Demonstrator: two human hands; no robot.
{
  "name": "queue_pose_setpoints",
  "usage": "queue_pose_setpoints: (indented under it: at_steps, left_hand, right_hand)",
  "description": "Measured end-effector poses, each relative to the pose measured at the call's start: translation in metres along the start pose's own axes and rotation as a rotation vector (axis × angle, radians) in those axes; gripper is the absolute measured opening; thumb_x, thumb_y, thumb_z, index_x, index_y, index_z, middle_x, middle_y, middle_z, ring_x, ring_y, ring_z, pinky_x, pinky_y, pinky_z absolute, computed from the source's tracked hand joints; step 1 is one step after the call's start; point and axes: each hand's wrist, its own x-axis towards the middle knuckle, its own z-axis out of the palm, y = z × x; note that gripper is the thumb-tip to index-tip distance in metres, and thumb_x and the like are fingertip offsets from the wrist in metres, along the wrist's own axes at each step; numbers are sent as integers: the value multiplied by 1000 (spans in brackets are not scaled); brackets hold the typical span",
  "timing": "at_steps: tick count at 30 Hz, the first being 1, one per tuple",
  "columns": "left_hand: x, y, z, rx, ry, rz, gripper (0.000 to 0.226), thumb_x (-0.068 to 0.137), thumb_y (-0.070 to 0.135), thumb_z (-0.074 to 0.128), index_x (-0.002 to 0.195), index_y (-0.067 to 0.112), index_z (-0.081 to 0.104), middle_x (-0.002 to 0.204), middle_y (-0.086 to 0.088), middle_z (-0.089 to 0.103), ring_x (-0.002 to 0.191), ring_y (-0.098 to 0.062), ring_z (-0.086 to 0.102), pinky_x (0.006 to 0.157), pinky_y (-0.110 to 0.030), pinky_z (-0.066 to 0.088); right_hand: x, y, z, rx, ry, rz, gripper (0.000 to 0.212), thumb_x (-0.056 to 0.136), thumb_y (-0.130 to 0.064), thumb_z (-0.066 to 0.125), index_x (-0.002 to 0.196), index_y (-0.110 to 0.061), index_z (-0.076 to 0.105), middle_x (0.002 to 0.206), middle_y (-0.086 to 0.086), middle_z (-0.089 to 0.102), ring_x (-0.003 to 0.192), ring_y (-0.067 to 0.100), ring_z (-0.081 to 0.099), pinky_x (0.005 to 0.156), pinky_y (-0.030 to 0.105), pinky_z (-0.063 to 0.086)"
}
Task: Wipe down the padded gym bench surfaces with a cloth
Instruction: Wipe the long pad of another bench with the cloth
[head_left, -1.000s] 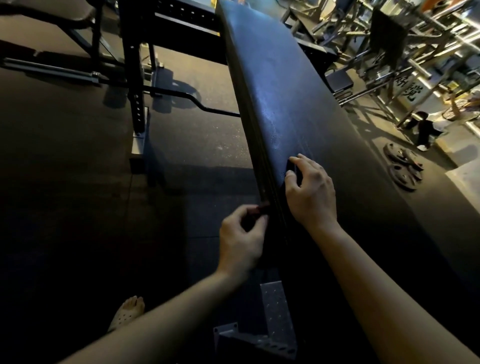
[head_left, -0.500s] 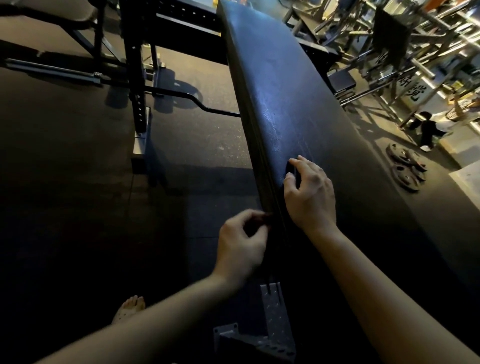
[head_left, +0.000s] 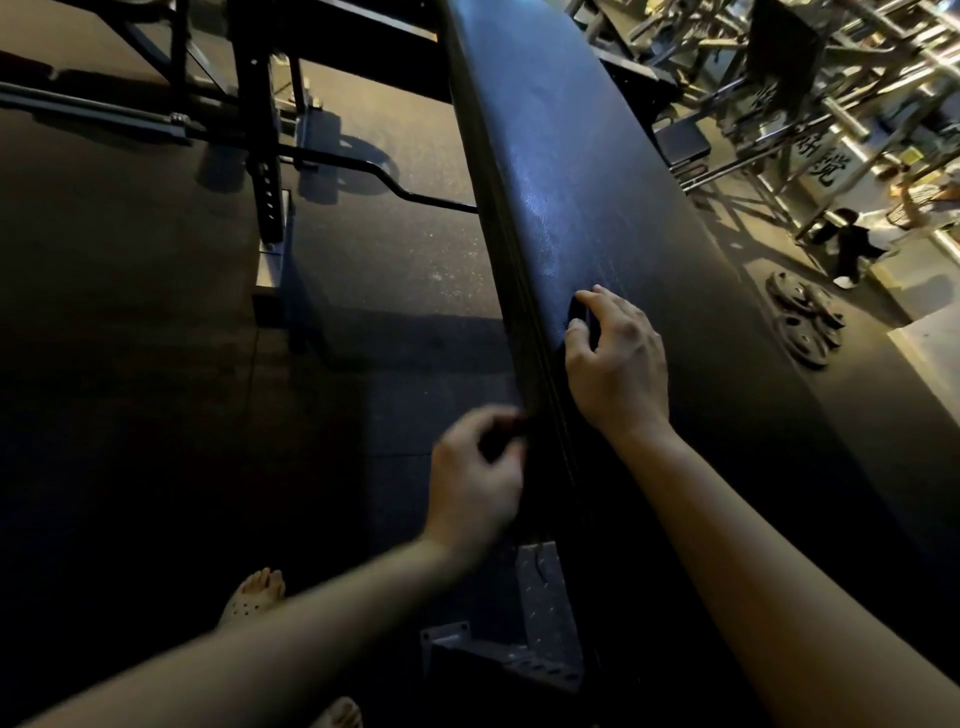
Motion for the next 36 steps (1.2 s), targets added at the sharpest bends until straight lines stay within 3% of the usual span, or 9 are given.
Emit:
queue_pose_setpoints:
  at_steps: [4, 8, 11, 15, 18, 24, 29, 33, 36]
  left_hand:
    - [91, 5, 7, -64, 155, -125, 11, 90, 12, 71, 84, 21, 71, 70, 6, 71, 63, -6, 68, 65, -32, 57]
    - [14, 9, 10, -48, 79, -60, 16, 93, 5, 70, 86, 20, 67, 73, 10, 66, 67, 2, 61, 66, -18, 47]
    - [-61, 13, 1, -63, -109, -48, 10, 92, 7, 70, 87, 15, 66, 74, 5, 66, 67, -5, 61, 62, -22, 46]
    - [-10, 11, 0, 5, -34, 27, 19, 89, 1, 64, 88, 20, 67, 78, 9, 67, 74, 2, 63, 70, -18, 48]
    - [31, 6, 2, -43, 92, -117, 16, 93, 5, 66, 87, 19, 67, 77, 6, 70, 71, -3, 66, 66, -25, 50]
    - [-61, 14, 1, -63, -102, 17, 17, 89, 4, 65, 93, 20, 69, 84, 7, 70, 81, -3, 66, 74, -18, 49]
    - [19, 3, 6, -64, 99, -91, 10, 93, 7, 64, 93, 16, 69, 83, -2, 72, 78, -21, 70, 70, -48, 59]
    - [-60, 11, 2, -97, -103, -41, 14, 88, 5, 66, 95, 17, 69, 86, 3, 71, 83, -10, 69, 74, -26, 53]
    - [-30, 5, 1, -38, -78, 8, 18, 89, 1, 66, 92, 18, 70, 84, 6, 70, 80, -2, 66, 73, -18, 50]
  right_hand:
    - [-1, -2, -1, 8, 7, 10, 40, 100, -27, 53, 138, -18, 59, 151, 4, 52, 143, 18, 42, 119, 38, 29]
    - [-1, -3, -3, 14, -8, 12, 41, 100, -28, 52, 140, -19, 58, 151, 3, 51, 143, 17, 41, 120, 38, 29]
    - [-2, -4, -4, 5, -16, 13, 41, 101, -28, 51, 140, -18, 58, 152, 3, 50, 144, 18, 41, 119, 38, 28]
    - [-1, -5, -4, 4, -16, 6, 40, 101, -27, 51, 139, -17, 58, 151, 4, 51, 143, 19, 42, 119, 39, 29]
    - [-3, -6, -5, 9, -19, 13, 40, 101, -28, 50, 139, -18, 58, 151, 4, 52, 142, 18, 42, 119, 40, 30]
    - [-1, -2, -2, 10, -14, 13, 41, 102, -29, 50, 140, -18, 57, 151, 3, 51, 143, 18, 42, 120, 40, 29]
    - [-2, -4, -4, 16, -25, 14, 41, 101, -29, 50, 140, -19, 57, 151, 4, 51, 142, 19, 42, 120, 41, 30]
    - [-1, -4, -4, 8, -17, 12, 41, 101, -28, 51, 140, -17, 57, 152, 5, 51, 143, 19, 42, 119, 40, 29]
    - [-1, -3, -3, -3, -20, 14, 41, 101, -28, 50, 140, -18, 57, 152, 4, 50, 143, 19, 41, 119, 38, 28]
